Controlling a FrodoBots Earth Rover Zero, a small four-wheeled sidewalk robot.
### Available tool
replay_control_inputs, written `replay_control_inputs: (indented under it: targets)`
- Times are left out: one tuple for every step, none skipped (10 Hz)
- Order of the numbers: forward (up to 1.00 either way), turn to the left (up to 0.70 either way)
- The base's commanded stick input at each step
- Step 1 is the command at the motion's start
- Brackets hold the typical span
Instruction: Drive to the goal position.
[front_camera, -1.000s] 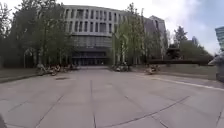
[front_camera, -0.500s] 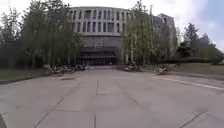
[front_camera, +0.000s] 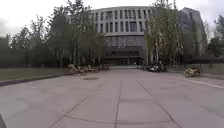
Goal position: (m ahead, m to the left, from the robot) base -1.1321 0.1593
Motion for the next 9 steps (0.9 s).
replay_control_inputs:
  targets:
    - [0.70, 0.00]
    - [0.70, -0.01]
    - [0.70, -0.35]
    - [0.70, -0.35]
    - [0.70, -0.35]
    - [0.70, -0.35]
    - [0.70, -0.35]
    - [0.70, -0.35]
    - [0.70, -0.32]
